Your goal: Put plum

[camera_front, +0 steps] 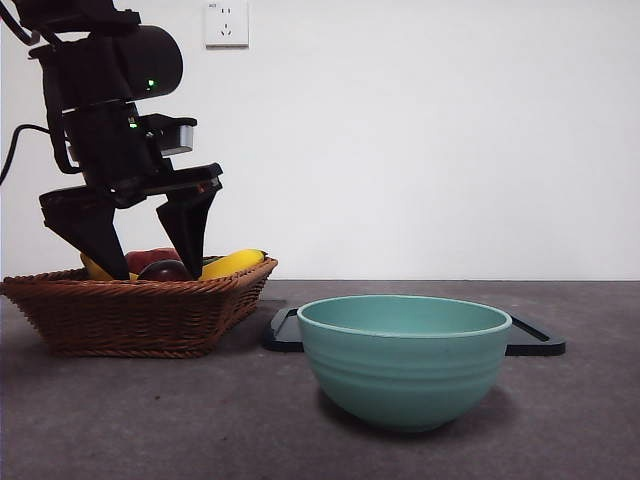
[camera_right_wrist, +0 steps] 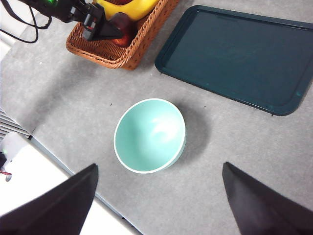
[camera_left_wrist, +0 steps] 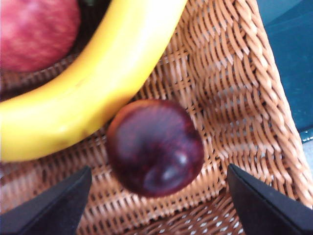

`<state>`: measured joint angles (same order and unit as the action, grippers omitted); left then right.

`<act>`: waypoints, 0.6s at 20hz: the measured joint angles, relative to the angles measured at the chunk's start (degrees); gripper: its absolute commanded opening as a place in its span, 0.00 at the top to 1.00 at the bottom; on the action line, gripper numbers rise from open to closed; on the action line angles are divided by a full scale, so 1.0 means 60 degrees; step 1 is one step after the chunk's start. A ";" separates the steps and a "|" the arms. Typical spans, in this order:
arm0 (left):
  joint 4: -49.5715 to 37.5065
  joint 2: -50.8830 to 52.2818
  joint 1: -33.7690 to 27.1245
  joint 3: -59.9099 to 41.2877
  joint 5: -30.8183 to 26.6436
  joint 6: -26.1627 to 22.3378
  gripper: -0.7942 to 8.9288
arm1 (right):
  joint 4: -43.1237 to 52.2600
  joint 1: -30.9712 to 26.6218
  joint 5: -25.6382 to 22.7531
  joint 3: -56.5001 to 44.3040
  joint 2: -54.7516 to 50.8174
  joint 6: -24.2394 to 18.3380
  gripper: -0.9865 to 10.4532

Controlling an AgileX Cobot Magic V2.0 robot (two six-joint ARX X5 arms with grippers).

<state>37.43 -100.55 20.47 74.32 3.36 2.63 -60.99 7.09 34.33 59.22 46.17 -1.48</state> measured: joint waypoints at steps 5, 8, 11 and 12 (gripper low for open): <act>-0.0200 -0.0375 0.0055 0.0015 0.0000 0.0004 0.48 | 0.0000 0.0000 0.0000 0.0000 -0.0004 -0.0004 0.56; -0.0200 -0.0375 0.0055 0.0015 -0.0004 0.0007 0.64 | 0.0000 0.0000 0.0004 0.0000 0.0000 -0.0004 0.56; -0.0193 -0.0375 0.0055 0.0015 -0.0004 0.0044 0.64 | 0.0000 0.0000 0.0000 0.0000 -0.0004 -0.0004 0.56; -0.0193 -0.0375 0.0055 0.0015 -0.0004 0.0044 0.64 | 0.0000 0.0000 0.0000 0.0000 -0.0004 -0.0004 0.56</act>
<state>36.27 -102.80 20.80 74.41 3.33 2.90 -60.99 7.09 34.33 59.22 46.15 -1.50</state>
